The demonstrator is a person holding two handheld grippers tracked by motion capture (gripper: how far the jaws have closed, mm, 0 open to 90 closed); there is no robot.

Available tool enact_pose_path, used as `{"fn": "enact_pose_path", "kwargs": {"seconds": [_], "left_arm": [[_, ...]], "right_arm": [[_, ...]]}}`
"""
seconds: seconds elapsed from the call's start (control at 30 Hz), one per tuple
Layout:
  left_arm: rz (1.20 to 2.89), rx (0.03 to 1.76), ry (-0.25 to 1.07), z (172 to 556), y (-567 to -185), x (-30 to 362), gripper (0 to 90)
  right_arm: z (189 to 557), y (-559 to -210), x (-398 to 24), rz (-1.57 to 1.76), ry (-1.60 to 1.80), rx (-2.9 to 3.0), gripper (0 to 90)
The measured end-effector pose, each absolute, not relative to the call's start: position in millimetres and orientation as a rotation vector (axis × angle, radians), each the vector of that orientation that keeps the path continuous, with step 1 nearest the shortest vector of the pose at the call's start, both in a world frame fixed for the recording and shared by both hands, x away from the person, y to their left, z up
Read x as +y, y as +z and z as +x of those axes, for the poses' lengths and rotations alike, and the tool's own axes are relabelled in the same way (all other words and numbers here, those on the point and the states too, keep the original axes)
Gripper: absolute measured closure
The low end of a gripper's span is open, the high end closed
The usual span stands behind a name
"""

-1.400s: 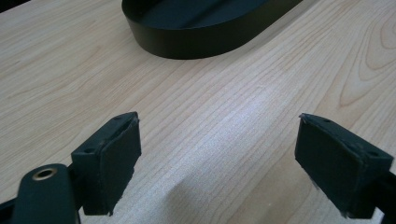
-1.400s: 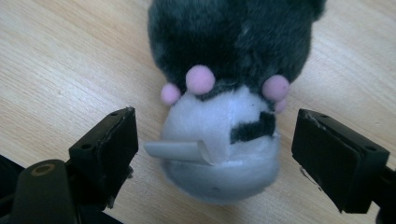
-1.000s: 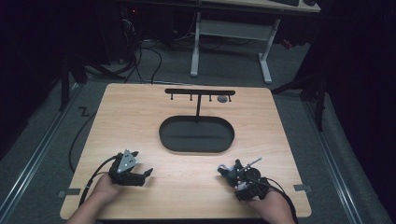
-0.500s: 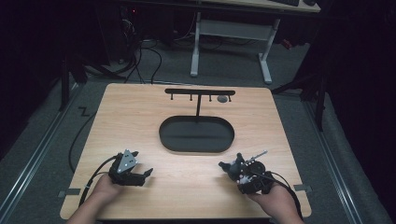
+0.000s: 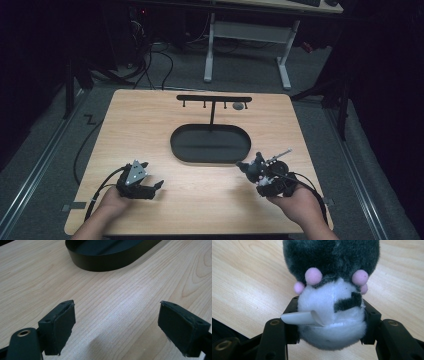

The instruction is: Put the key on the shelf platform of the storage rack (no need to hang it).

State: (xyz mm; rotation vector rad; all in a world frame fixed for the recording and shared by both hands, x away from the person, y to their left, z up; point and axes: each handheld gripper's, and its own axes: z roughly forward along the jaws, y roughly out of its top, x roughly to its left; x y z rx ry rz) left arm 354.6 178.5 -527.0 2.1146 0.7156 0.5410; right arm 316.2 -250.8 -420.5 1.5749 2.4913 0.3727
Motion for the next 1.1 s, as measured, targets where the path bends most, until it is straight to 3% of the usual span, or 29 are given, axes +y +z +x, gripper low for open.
{"fn": "enact_pose_path", "kwargs": {"seconds": [1.1], "left_arm": [[2.114,0.712,0.546,354.1,-527.2,178.2,15.3]], "right_arm": [[377.1,-409.1,-221.1,1.525,0.393,2.496,46.9]]}}
